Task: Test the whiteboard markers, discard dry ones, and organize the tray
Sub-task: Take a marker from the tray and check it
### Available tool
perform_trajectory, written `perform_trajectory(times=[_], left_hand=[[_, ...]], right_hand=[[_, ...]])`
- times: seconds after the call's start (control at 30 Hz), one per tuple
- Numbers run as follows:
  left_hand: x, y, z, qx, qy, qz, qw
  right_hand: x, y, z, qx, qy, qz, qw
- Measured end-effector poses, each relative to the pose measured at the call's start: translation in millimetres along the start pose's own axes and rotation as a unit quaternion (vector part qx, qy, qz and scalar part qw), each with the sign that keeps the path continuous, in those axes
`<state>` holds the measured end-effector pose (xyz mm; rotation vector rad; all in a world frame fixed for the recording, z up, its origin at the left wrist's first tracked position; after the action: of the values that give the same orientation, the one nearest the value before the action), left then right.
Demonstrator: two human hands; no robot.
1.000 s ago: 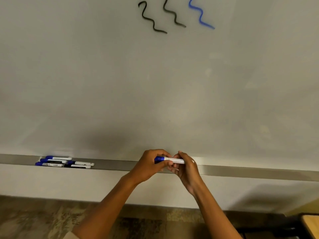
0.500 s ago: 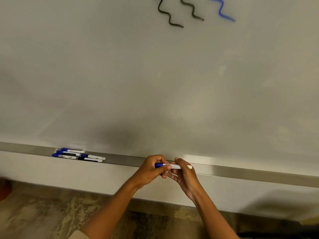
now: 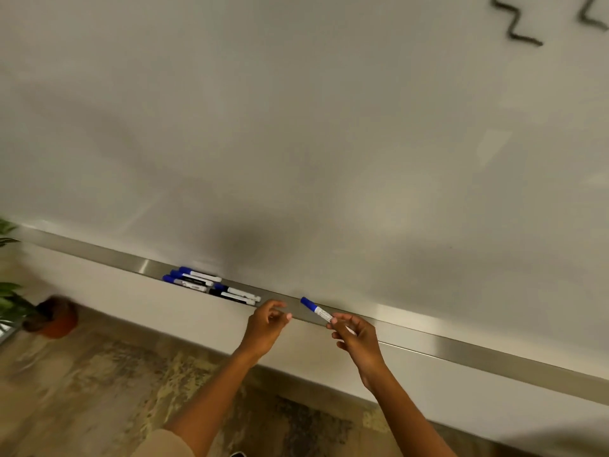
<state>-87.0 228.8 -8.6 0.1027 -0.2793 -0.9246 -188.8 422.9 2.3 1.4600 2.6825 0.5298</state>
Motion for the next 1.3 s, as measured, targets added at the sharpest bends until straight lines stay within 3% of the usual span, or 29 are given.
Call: perform_trajectory(times=[0.17, 0.33, 0.6, 1.0, 1.17, 1.3], left_hand=[[85.1, -40.2, -20.5, -0.032, -0.073, 0.074, 0.994], [155.8, -75.8, -32.7, -0.055, -0.120, 0.139, 0.981], [234.9, -127.4, -54.7, -0.071, -0.161, 0.158, 0.972], [280.1, -166.6, -81.2, -0.050, -0.267, 0.166, 0.948], [287.4, -178.9, -92.9, 0.003, -0.313, 0.146, 0.938], [282.0, -182.4, -90.1, 0.035, -0.340, 0.128, 0.931]], right_hand=[[-75.7, -40.6, -1.8, 0.091, 0.158, 0.038, 0.982], [-150.0, -76.6, 12.6, 0.119, 0.288, 0.084, 0.947], [-224.2, -110.8, 9.6, 0.133, 0.394, 0.195, 0.888], [-272.1, -130.4, 14.5, 0.144, 0.404, 0.202, 0.880], [-266.9, -119.8, 28.3, 0.094, 0.348, 0.249, 0.899], [-263.2, -119.6, 32.7, 0.036, 0.316, 0.233, 0.919]])
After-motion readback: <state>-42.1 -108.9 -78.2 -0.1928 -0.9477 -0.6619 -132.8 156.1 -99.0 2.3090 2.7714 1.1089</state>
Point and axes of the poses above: each hand's wrist, its own y-axis away from the middle knuckle, its own x-axis out of the back of the hand, z = x × y, the point moved 2 cm from there along -y, towards the middle knuckle, and after that the axes turned 8 degrees about y, right-handed, at the moved point
